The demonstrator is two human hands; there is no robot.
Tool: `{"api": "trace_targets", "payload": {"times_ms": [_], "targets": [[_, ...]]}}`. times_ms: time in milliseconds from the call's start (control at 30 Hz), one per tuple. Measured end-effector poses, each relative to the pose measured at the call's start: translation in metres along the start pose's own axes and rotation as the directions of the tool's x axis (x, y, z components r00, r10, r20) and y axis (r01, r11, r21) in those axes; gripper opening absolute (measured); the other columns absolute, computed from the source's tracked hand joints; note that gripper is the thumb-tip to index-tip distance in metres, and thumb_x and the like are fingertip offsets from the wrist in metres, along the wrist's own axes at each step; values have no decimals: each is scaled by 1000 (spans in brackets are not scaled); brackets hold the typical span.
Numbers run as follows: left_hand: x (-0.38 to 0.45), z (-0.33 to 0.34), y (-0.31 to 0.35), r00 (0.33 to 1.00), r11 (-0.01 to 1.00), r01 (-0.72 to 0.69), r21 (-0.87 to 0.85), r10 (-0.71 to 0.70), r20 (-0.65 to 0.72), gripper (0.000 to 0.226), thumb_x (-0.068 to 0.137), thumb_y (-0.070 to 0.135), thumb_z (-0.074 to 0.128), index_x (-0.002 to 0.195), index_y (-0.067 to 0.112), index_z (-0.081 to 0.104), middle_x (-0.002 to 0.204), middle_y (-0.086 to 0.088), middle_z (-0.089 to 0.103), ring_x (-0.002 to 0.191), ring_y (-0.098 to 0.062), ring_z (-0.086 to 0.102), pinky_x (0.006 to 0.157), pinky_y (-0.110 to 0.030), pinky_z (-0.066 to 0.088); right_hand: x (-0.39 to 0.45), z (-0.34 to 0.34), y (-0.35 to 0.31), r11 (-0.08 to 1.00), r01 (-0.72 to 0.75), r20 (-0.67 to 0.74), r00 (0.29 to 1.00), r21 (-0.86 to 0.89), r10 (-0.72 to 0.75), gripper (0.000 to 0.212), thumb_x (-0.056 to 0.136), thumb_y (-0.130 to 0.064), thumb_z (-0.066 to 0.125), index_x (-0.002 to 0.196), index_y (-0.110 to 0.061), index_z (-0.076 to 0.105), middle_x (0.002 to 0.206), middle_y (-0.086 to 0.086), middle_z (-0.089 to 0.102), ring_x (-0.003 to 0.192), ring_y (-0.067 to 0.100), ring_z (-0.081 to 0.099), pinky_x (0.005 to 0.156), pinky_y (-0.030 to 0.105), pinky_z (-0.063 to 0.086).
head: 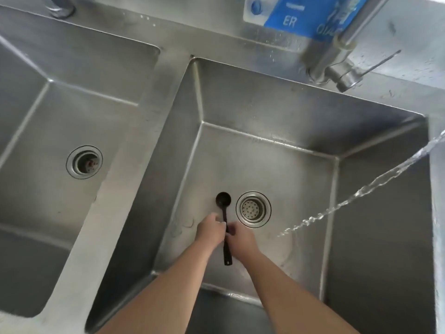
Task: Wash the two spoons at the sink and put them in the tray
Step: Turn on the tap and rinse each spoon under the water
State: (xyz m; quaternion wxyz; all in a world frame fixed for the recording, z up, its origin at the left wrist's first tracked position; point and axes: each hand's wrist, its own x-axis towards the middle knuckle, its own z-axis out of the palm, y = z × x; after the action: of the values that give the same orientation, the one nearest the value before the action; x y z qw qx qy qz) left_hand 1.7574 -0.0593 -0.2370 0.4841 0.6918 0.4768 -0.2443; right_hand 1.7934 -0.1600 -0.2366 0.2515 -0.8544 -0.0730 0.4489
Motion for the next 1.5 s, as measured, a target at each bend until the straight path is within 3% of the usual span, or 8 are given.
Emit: {"api": "trace_targets", "payload": {"times_ms": [200, 400, 533, 700, 833, 1000, 1267, 1500], "targets": [[-1, 3, 3, 996, 998, -60, -4, 61, 67, 17, 85, 15, 62, 99, 18, 71, 100, -8, 73, 94, -26, 69, 85, -38, 56, -7, -11, 2, 998, -23, 4, 1000, 52, 23, 15, 85, -19, 59, 71, -22, 62, 68, -1, 61, 70, 20, 57, 54, 27, 34], [-65, 10, 51, 962, 975, -68, -214, 121, 244, 8, 88, 9, 62, 94, 13, 66, 85, -6, 67, 66, -17, 61, 53, -22, 45, -75, -74, 10, 765, -195, 88, 980, 614, 178, 16, 91, 1, 50, 95, -1, 65, 70, 8, 62, 51, 12, 55, 48, 24, 42], [-108, 16, 96, 951, 913, -79, -400, 190, 245, 19, 86, 3, 58, 99, 16, 62, 94, -18, 66, 82, -30, 65, 70, -41, 53, -124, -114, 16, 651, -205, 100, 976, 731, 196, 18, 94, -2, 51, 102, -1, 67, 67, 6, 62, 50, 11, 60, 45, 22, 38], [-137, 25, 128, 918, 793, -29, -609, 262, 297, 34, 90, -7, 53, 120, 8, 58, 93, -14, 63, 76, -22, 61, 54, -25, 49, -164, -147, 19, 631, -145, 43, 984, 762, 174, 13, 90, 1, 51, 88, -1, 63, 54, 3, 54, 46, 16, 52, 53, 30, 37], [-151, 27, 141, 921, 778, -11, -628, 252, 296, 34, 89, -9, 53, 117, 7, 62, 92, -13, 68, 72, -18, 64, 68, -29, 55, -179, -165, 24, 599, -119, 38, 989, 792, 146, 12, 89, 0, 53, 81, -3, 62, 56, 5, 57, 47, 17, 48, 49, 28, 39], [-160, 25, 155, 963, 728, 33, -684, 160, 217, 31, 90, -9, 50, 107, 13, 62, 86, -11, 69, 67, -17, 65, 59, -26, 53, -180, -179, 28, 632, -81, 32, 996, 771, 89, 10, 90, -1, 57, 82, -2, 64, 55, 7, 59, 44, 17, 47, 44, 25, 38], [-175, 0, 184, 950, 794, -198, -575, 299, 86, 43, 81, -12, 57, 113, 17, 61, 90, -14, 67, 64, -19, 65, 82, -49, 58, -163, -192, 21, 656, 14, -19, 1000, 755, 1, 27, 101, -12, 46, 81, -5, 64, 59, 5, 53, 52, 16, 47, 55, 22, 43], [-194, -38, 198, 910, 714, -350, -606, 414, -38, 37, 86, -11, 56, 108, 18, 61, 110, -17, 68, 80, -18, 69, 70, -27, 56, -139, -198, -11, 627, 101, -19, 990, 773, -136, 21, 97, -21, 56, 83, -11, 68, 66, 2, 65, 58, 13, 59, 56, 15, 46]]}}
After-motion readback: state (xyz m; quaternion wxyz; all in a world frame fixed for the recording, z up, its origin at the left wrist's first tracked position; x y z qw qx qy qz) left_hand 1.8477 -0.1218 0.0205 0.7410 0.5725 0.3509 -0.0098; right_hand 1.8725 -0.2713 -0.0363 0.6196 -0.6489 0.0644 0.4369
